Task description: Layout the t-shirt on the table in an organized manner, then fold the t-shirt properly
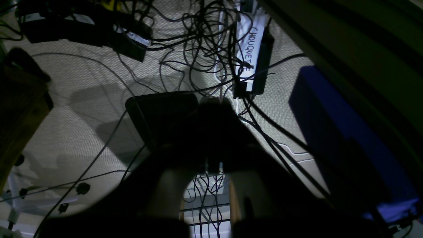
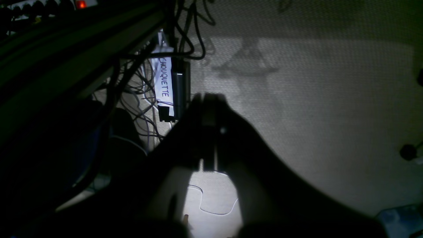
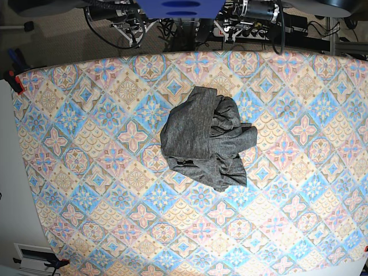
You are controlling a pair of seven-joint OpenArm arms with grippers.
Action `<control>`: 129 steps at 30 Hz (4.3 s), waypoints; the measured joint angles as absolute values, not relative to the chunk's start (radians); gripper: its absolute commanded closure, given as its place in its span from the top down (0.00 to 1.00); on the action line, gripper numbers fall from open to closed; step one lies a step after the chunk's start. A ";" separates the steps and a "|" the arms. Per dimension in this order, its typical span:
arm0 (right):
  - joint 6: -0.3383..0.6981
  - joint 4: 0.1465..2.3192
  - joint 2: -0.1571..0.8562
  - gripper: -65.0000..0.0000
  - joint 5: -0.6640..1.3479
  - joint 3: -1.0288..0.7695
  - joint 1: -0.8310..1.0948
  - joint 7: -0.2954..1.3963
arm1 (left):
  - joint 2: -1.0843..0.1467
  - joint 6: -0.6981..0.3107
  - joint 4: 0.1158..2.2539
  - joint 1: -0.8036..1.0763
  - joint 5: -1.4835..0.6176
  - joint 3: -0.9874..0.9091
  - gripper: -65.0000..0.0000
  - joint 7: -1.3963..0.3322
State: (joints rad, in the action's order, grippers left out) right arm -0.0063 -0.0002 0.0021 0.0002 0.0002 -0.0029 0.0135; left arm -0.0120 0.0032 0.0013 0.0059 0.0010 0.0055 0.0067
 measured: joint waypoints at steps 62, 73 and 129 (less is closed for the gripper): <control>0.003 0.000 0.084 0.00 0.001 -0.101 -0.002 0.009 | -0.096 0.001 0.001 0.028 0.001 0.006 0.00 0.017; 0.004 0.008 0.105 0.00 0.004 -0.204 0.126 -0.316 | -0.117 0.003 0.001 0.211 0.001 0.006 0.00 0.507; 0.012 1.745 0.000 0.00 -0.004 -0.420 0.876 -0.467 | -0.162 0.012 1.951 1.008 -0.140 -0.055 0.00 0.447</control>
